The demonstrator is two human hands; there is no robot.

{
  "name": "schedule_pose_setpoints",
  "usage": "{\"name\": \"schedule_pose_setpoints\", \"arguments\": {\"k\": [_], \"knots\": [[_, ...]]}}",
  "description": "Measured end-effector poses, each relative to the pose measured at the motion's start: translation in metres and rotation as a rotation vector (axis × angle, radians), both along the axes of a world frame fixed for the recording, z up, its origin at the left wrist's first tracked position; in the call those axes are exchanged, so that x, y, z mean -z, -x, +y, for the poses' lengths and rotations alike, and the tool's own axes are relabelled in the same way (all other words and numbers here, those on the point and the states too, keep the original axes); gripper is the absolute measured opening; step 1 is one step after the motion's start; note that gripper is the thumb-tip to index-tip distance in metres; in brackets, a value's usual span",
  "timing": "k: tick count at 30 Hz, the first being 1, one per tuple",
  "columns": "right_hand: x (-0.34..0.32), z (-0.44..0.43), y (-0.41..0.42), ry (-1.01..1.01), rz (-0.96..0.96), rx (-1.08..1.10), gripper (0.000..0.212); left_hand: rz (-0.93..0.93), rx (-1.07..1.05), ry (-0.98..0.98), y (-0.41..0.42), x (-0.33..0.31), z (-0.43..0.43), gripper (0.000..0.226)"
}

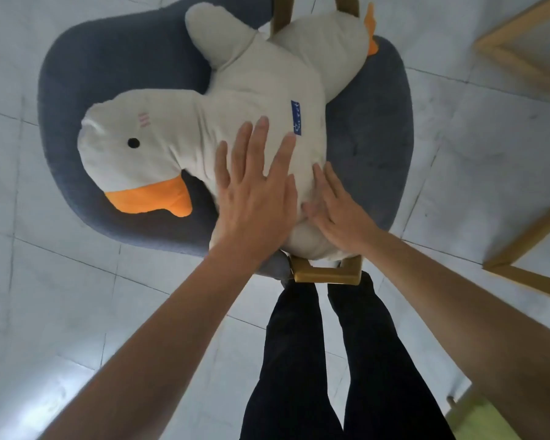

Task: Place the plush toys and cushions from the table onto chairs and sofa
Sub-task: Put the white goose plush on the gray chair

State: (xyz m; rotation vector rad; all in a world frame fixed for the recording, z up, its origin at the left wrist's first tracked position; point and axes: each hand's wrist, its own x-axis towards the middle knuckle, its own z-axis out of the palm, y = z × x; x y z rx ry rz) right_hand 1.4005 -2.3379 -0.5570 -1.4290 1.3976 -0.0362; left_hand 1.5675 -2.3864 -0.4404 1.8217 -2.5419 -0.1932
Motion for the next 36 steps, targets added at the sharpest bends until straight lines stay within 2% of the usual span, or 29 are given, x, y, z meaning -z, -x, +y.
{"name": "schedule_pose_setpoints", "arguments": {"k": [2, 4, 6, 8, 11, 13, 16, 18, 21, 25, 26, 28, 31, 33, 35, 36], "knots": [[0.004, 0.023, 0.014, -0.091, 0.089, -0.134, 0.084, -0.192, 0.07, -0.085, -0.021, 0.022, -0.031, 0.062], [0.011, 0.038, 0.029, -0.177, 0.174, -0.228, 0.087, -0.291, 0.065, -0.199, -0.049, 0.042, -0.056, 0.069], [0.013, 0.042, 0.037, -0.242, 0.19, -0.21, 0.086, -0.299, 0.053, -0.245, -0.057, 0.051, -0.065, 0.071], [0.013, 0.039, 0.037, -0.241, 0.181, -0.186, 0.088, -0.257, 0.029, -0.179, -0.041, 0.047, -0.062, 0.07], [0.005, 0.036, 0.031, -0.074, 0.144, -0.092, 0.092, -0.153, 0.031, -0.006, -0.023, 0.036, -0.036, 0.063], [0.005, 0.038, 0.027, 0.022, 0.122, -0.17, 0.088, -0.126, 0.072, -0.004, -0.035, 0.039, -0.009, 0.063], [0.014, 0.031, 0.024, -0.087, 0.093, -0.293, 0.08, -0.182, 0.115, -0.1, -0.052, 0.05, 0.015, 0.066], [0.014, 0.017, 0.021, -0.153, 0.033, -0.127, 0.07, -0.171, 0.083, -0.105, -0.047, 0.052, 0.011, 0.064], [0.004, -0.012, 0.005, 0.055, 0.009, 0.245, 0.058, -0.154, 0.039, -0.09, -0.037, 0.052, 0.002, 0.064], [-0.007, -0.077, -0.022, 0.356, -0.001, 0.514, 0.076, -0.126, 0.028, -0.081, -0.039, 0.057, 0.003, 0.067], [-0.004, -0.096, -0.027, 0.399, 0.024, 0.511, 0.081, -0.118, 0.023, -0.075, -0.039, 0.058, 0.003, 0.068], [0.005, -0.13, -0.034, 0.395, 0.082, 0.342, 0.084, -0.117, 0.012, -0.067, -0.039, 0.06, 0.004, 0.07], [0.017, -0.164, -0.027, 0.195, 0.031, 0.083, 0.081, -0.117, -0.013, -0.07, -0.039, 0.064, 0.0, 0.07], [0.014, -0.179, -0.014, 0.262, 0.019, 0.132, 0.083, -0.12, -0.026, -0.079, -0.036, 0.067, -0.002, 0.07], [0.017, -0.189, -0.004, 0.453, 0.172, 0.239, 0.079, -0.124, -0.028, -0.085, -0.034, 0.068, -0.002, 0.069], [0.019, -0.193, 0.0, 0.475, 0.259, 0.286, 0.079, -0.123, -0.026, -0.087, -0.035, 0.068, -0.001, 0.069]]}}
